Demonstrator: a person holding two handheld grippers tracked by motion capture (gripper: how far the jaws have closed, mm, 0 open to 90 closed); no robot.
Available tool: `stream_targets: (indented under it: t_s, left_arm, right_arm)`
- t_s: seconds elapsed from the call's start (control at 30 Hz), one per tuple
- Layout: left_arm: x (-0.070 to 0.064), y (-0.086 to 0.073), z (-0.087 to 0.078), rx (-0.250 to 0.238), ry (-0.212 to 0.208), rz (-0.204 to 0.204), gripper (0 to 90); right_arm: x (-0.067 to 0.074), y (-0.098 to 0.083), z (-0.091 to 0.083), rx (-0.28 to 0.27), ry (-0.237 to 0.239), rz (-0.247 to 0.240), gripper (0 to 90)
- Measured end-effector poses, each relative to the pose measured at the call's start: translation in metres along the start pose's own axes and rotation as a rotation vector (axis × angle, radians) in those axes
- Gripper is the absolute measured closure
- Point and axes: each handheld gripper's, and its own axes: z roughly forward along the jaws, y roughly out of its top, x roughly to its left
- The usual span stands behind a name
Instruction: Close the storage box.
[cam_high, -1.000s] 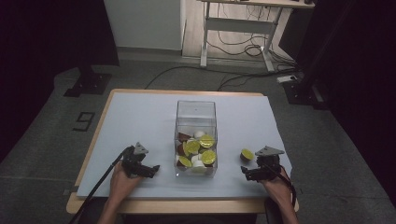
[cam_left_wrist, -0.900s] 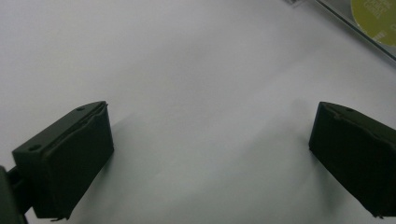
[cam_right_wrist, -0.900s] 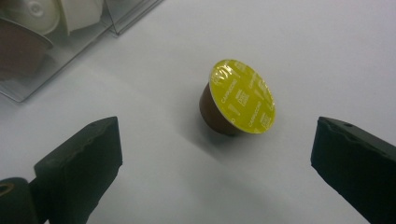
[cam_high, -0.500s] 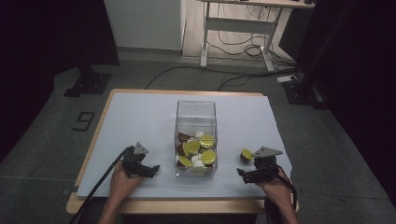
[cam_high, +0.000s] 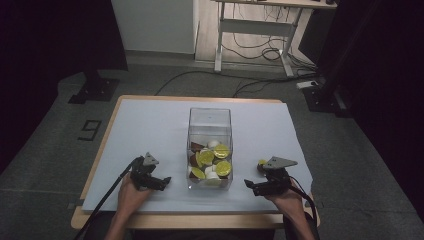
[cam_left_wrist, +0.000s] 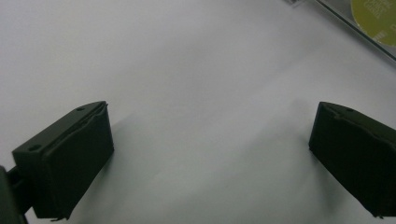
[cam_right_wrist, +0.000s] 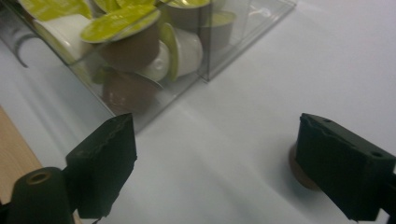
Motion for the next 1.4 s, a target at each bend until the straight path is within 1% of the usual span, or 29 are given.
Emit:
stream_targets:
  t_s: [0.17, 0.3, 0.4, 0.63, 0.7, 0.9, 1.07, 1.13, 1.23, 1.3, 1.4]
  left_arm:
    - [0.0, 0.0, 0.0, 0.0, 0.0, 0.0, 0.0]
    - [0.0, 0.0, 0.0, 0.0, 0.0, 0.0, 0.0]
    - [0.0, 0.0, 0.0, 0.0, 0.0, 0.0, 0.0]
    - [0.0, 0.0, 0.0, 0.0, 0.0, 0.0, 0.0]
    - [0.0, 0.0, 0.0, 0.0, 0.0, 0.0, 0.0]
    - [0.0, 0.0, 0.0, 0.0, 0.0, 0.0, 0.0]
    - [0.0, 0.0, 0.0, 0.0, -0.001, 0.0, 0.0]
    - [0.0, 0.0, 0.0, 0.0, 0.0, 0.0, 0.0]
    - [0.0, 0.0, 0.0, 0.0, -0.001, 0.0, 0.0]
    - [0.0, 0.0, 0.0, 0.0, 0.0, 0.0, 0.0]
    - [0.0, 0.0, 0.0, 0.0, -0.001, 0.0, 0.0]
  right_arm:
    - [0.007, 0.004, 0.006, 0.004, 0.029, -0.022, 14.8]
    - [0.011, 0.007, 0.009, -0.003, 0.054, -0.029, 18.6]
    - [0.014, 0.009, 0.011, -0.008, 0.083, -0.032, 23.0]
    - [0.019, 0.012, 0.013, -0.006, 0.127, -0.042, 31.9]
    - [0.021, 0.012, 0.014, -0.002, 0.142, -0.052, 35.5]
    - [0.027, 0.016, 0.016, 0.007, 0.162, -0.071, 44.6]
    - [0.032, 0.018, 0.018, 0.022, 0.175, -0.102, 54.2]
    - [0.033, 0.02, 0.019, 0.021, 0.18, -0.113, 58.0]
    - [0.036, 0.022, 0.018, 0.005, 0.178, -0.132, 64.4]
    - [0.037, 0.023, 0.019, 0.001, 0.186, -0.136, 66.3]
    - [0.037, 0.024, 0.02, 0.01, 0.183, -0.139, 66.0]
